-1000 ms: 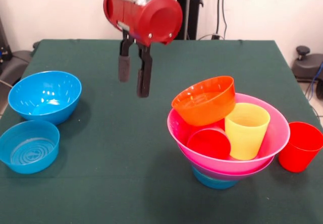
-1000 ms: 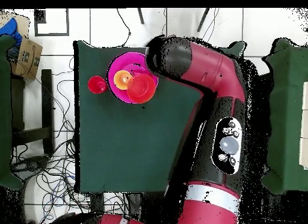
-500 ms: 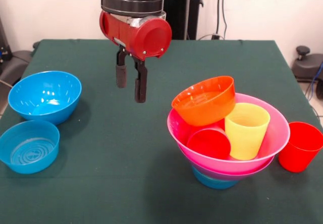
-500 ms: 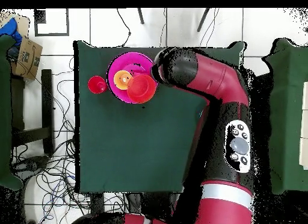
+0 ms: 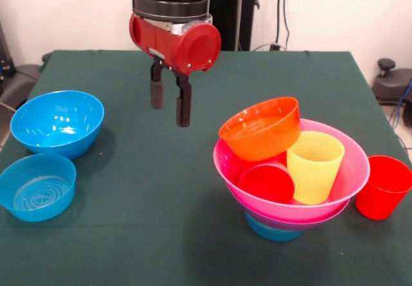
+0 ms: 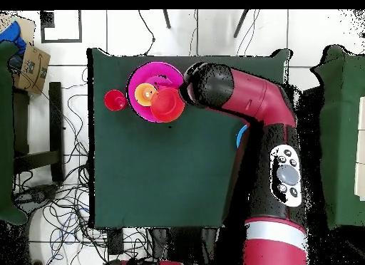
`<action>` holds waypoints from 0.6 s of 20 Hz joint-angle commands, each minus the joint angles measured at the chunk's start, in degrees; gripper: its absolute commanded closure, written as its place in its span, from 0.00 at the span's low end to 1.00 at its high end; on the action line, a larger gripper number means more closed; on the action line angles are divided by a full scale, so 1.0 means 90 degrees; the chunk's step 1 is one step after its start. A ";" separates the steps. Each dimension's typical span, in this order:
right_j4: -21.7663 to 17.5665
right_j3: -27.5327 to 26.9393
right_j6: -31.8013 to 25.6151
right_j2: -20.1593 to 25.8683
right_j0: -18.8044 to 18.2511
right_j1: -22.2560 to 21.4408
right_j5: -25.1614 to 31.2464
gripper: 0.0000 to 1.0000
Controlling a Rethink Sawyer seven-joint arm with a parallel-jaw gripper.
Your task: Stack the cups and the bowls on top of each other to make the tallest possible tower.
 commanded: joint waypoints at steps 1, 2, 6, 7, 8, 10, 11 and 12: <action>-0.0897 0.0841 -0.1195 0.0598 0.0202 -0.0341 -0.0480 0.00; -0.0930 0.0895 -0.1192 0.0601 0.0210 -0.0413 -0.0434 0.00; -0.1071 0.0921 -0.1234 0.0694 0.0173 -0.0531 -0.0354 0.00; -0.1177 0.0851 -0.1301 0.0719 0.0161 -0.0514 -0.0425 0.00; -0.1229 0.0835 -0.1356 0.0770 0.0130 -0.0519 -0.0436 0.00; -0.1259 0.0921 -0.1367 0.0882 0.0067 -0.0588 -0.0441 0.00; -0.1272 0.0922 -0.1362 0.0918 0.0049 -0.0600 -0.0403 0.00; -0.1287 0.0931 -0.1346 0.0943 0.0037 -0.0615 -0.0381 0.00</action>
